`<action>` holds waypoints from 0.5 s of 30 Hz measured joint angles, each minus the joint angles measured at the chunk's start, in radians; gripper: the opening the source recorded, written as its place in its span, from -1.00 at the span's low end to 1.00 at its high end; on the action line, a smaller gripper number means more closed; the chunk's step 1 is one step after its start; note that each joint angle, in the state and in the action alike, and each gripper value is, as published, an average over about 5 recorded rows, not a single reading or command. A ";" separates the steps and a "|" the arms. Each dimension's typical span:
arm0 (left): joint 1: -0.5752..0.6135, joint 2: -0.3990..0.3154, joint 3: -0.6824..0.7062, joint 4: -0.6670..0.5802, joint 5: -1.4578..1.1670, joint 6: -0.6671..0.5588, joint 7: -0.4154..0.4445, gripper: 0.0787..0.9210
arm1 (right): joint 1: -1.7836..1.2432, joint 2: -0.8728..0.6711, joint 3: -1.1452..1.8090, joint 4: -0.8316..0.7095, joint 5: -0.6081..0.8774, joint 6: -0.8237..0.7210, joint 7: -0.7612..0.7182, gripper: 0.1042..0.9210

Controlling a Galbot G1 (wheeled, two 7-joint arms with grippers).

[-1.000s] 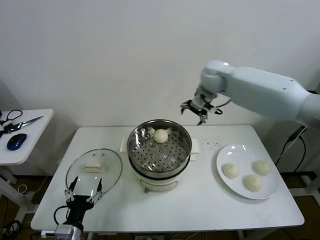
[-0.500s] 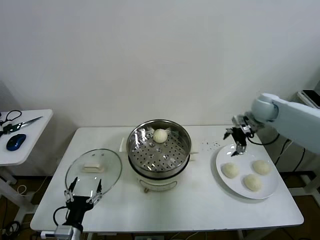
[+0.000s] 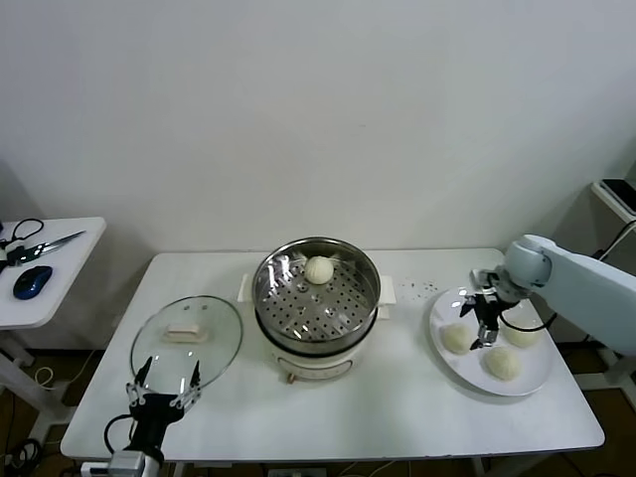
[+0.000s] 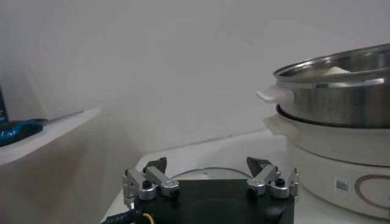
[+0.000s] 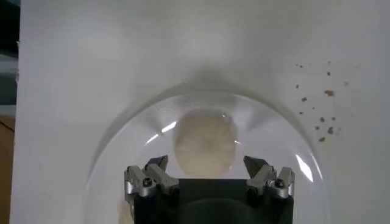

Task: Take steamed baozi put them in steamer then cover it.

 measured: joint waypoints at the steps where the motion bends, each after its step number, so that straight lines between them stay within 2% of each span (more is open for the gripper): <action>1: 0.000 0.000 0.000 0.002 0.000 0.000 0.000 0.77 | -0.008 0.006 0.007 -0.009 -0.003 0.000 0.000 0.76; 9: -0.001 -0.001 0.000 0.008 0.001 -0.002 0.000 0.77 | -0.047 0.050 0.043 -0.067 -0.022 0.000 -0.006 0.74; 15: 0.001 -0.001 0.000 0.008 0.001 -0.004 0.000 0.77 | -0.062 0.071 0.056 -0.091 -0.027 0.000 -0.013 0.52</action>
